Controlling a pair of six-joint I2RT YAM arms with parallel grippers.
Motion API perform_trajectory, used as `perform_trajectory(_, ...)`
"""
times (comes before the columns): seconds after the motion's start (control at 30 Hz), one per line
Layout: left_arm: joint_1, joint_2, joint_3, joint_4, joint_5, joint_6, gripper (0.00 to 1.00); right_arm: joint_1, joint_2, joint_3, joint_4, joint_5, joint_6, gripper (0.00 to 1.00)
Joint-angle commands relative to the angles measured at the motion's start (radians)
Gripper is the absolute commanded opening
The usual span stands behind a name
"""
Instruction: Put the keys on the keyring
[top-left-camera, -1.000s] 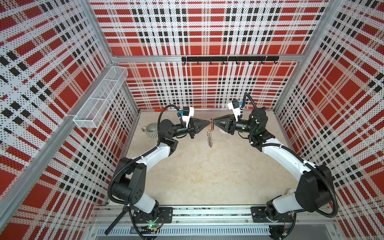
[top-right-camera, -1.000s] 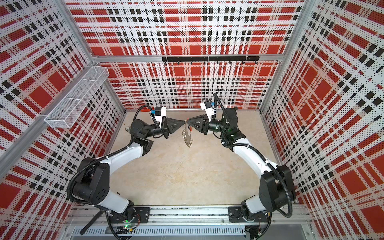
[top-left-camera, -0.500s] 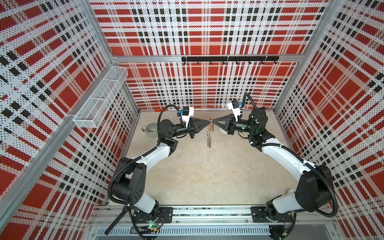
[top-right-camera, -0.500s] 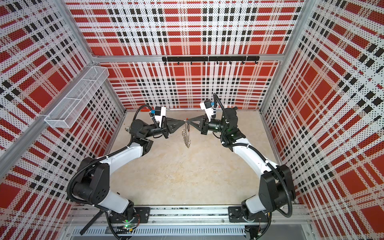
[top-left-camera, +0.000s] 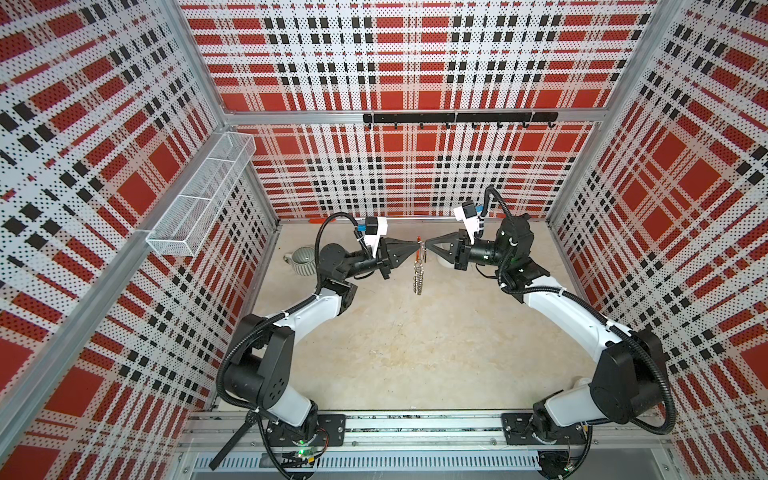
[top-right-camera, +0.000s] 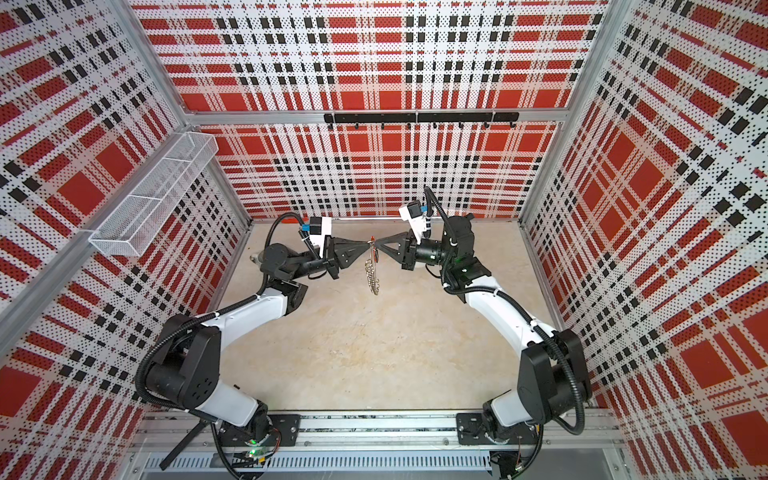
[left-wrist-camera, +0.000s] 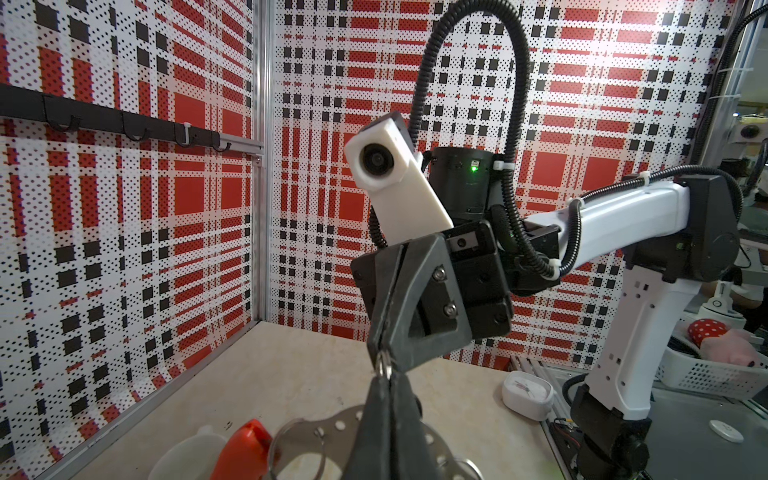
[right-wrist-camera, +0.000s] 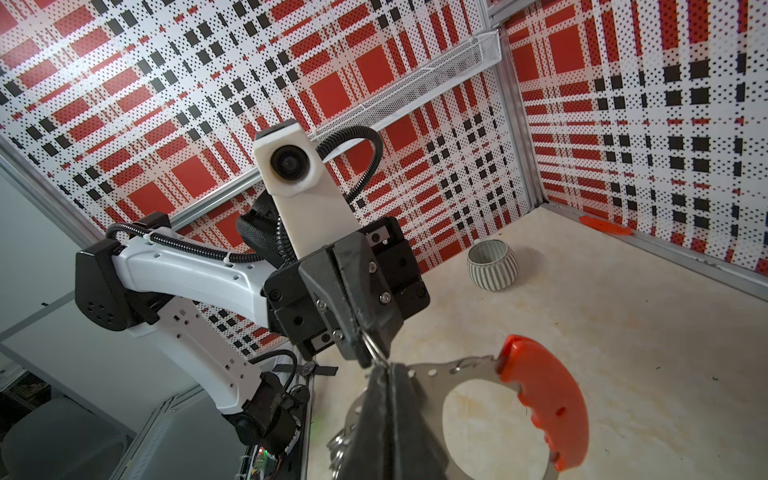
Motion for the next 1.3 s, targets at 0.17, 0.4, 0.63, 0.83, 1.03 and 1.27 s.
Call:
perform_trajectory(0.17, -0.030, 0.005, -0.008, 0.171, -0.007, -0.016, 0.00, 0.008, 0.009, -0.032, 0.013, -0.025, 0.033, 0.05)
perform_trajectory(0.4, -0.029, 0.016, -0.014, 0.234, -0.003, -0.065, 0.00, 0.008, 0.002, -0.011, -0.036, 0.003, 0.007, 0.28)
perform_trajectory(0.63, -0.023, 0.018, -0.024, 0.254, 0.005, -0.090, 0.00, -0.008, -0.075, 0.017, -0.142, 0.120, -0.103, 0.38)
perform_trajectory(0.83, -0.022, 0.021, -0.025, 0.262, 0.002, -0.103, 0.00, -0.016, -0.105, 0.005, -0.072, 0.099, -0.082, 0.39)
perform_trajectory(1.03, -0.017, 0.050, -0.005, 0.263, -0.020, -0.179, 0.00, 0.025, -0.078, 0.028, -0.070, 0.075, -0.091, 0.40)
perform_trajectory(1.27, -0.017, 0.060, 0.009, 0.268, -0.016, -0.205, 0.00, 0.036, -0.054, 0.038, -0.062, 0.068, -0.087, 0.37)
